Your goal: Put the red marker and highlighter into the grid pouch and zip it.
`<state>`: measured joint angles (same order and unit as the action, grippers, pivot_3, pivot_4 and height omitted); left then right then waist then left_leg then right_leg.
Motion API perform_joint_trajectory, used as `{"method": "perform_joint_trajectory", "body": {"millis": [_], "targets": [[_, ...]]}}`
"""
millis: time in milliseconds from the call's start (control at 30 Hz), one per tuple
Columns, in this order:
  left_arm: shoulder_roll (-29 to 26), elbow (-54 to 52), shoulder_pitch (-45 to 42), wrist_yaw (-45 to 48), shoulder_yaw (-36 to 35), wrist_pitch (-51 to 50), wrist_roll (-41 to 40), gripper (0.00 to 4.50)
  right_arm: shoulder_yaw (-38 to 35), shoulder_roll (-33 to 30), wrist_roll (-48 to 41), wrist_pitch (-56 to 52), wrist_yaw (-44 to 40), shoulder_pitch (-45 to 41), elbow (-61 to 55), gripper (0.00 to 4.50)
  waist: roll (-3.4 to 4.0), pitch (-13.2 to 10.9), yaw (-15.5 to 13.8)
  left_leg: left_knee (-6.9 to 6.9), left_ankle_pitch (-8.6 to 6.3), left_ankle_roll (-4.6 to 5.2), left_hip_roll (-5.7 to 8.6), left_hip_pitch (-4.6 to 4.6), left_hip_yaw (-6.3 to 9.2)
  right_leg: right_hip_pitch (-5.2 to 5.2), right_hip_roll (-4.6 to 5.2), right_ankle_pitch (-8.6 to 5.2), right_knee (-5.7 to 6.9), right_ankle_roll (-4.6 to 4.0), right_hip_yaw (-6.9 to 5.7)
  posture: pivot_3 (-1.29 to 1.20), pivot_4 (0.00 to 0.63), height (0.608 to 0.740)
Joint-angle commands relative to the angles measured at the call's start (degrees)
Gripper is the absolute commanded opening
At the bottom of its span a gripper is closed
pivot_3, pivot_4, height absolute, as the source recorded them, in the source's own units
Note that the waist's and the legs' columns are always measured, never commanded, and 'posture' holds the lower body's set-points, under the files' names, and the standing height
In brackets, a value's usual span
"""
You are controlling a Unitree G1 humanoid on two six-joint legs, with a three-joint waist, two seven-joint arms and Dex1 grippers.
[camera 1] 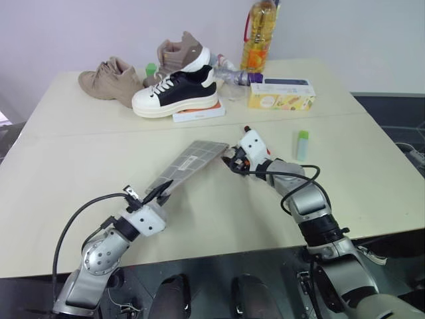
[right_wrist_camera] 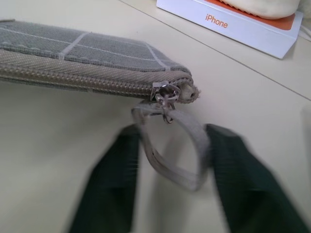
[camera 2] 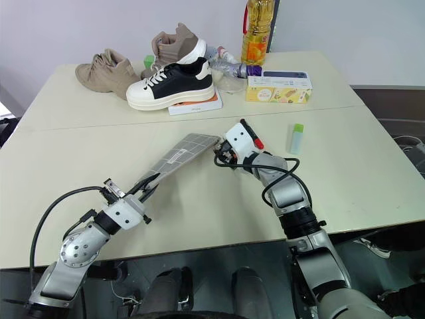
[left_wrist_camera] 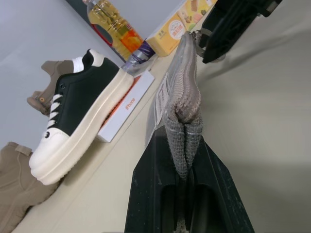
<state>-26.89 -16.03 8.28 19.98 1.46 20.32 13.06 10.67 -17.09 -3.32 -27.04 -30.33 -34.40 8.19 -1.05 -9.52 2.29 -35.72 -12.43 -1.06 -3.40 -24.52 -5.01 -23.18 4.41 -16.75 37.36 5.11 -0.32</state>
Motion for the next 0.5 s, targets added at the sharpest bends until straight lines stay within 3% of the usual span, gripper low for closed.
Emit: {"method": "perform_joint_trajectory", "body": {"millis": [33,500], "targets": [[0.41,-2.91,0.29,-0.28,0.25,0.05,-0.12,0.0,-0.33,-0.51,-0.26,-0.17,-0.83,0.54,-4.26,0.03,0.0,0.0,0.0,0.0,0.0,0.0,0.0,0.0,0.0,0.0,0.0,0.0,0.0,0.0,0.0,0.0,0.15,0.74],[5.45,-0.12,-6.67,-0.31,6.34,-6.84,3.37,0.0,11.18,-6.34,4.94,1.03,-10.65,2.7,-19.51,0.03,-0.01,0.0,-0.12,-0.26,0.0,0.0,0.0,0.0,0.05,0.06,-0.05,0.0,0.1,-0.01,-0.01,0.0,0.15,0.74]]}}
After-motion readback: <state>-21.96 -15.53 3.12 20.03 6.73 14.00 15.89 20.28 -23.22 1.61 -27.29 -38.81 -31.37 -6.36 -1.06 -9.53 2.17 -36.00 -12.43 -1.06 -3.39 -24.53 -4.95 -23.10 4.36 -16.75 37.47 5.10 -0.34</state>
